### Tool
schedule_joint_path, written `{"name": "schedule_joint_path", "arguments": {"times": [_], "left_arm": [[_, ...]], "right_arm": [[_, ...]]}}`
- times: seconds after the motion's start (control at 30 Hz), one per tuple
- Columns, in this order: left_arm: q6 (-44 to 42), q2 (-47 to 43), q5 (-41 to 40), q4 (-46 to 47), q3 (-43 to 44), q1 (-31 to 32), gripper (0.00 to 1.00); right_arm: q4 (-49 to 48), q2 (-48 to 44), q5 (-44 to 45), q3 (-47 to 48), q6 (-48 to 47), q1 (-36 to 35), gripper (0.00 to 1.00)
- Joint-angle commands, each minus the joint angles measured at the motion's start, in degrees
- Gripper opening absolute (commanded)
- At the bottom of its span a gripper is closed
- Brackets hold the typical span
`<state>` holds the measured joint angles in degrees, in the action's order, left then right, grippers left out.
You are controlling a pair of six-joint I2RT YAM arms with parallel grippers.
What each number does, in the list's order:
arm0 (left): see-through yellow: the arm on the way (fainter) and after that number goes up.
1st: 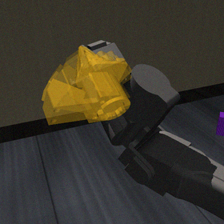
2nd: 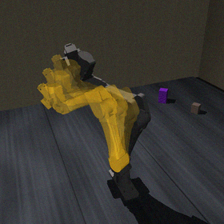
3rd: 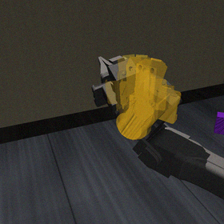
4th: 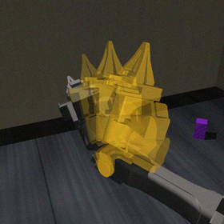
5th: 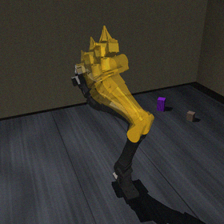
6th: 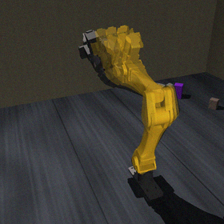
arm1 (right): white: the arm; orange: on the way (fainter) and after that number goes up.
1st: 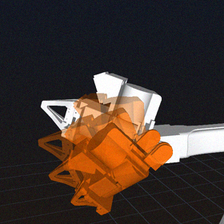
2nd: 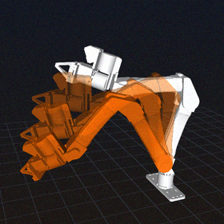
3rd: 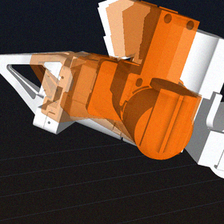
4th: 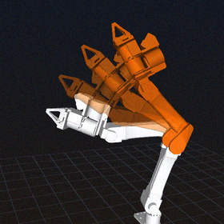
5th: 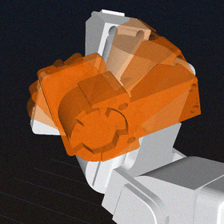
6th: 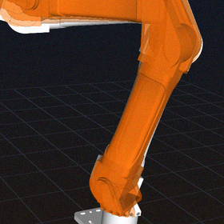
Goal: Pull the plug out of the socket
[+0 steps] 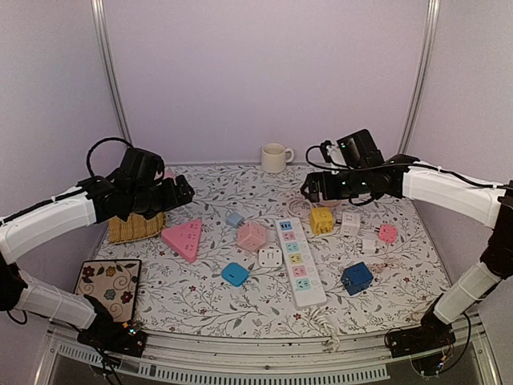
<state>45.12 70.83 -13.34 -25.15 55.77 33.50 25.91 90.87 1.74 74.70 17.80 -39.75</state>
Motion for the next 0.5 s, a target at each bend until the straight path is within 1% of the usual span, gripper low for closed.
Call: {"name": "schedule_joint_path", "arguments": {"times": [0.0,0.17,0.23,0.33,0.4,0.47], "left_arm": [[-3.9,-1.1,-1.8,2.5,1.8,0.1,0.97],[-8.0,-3.5,-5.1,4.5,1.6,-0.3,0.97],[-10.9,-4.4,-6.1,6.5,0.5,-0.9,0.97],[-19.3,-6.6,-7.5,13.7,-3.7,-1.0,0.97],[-20.5,-8.6,-10.7,19.1,-7.1,-1.3,0.97],[-22.0,-10.8,-11.6,24.6,-11.2,-2.0,0.97]], "right_arm": [[-6.8,-7.9,2.7,-7.3,2.4,7.0,0.99],[-10.5,-15.0,3.9,-15.1,2.7,17.7,0.99],[-13.2,-18.0,4.4,-18.8,2.8,22.4,0.99],[-20.9,-22.1,8.6,-26.4,1.0,27.0,0.99],[-27.5,-24.5,13.3,-32.0,-1.9,28.1,0.99],[-35.1,-25.9,18.6,-37.8,-4.5,28.9,1.0]]}}
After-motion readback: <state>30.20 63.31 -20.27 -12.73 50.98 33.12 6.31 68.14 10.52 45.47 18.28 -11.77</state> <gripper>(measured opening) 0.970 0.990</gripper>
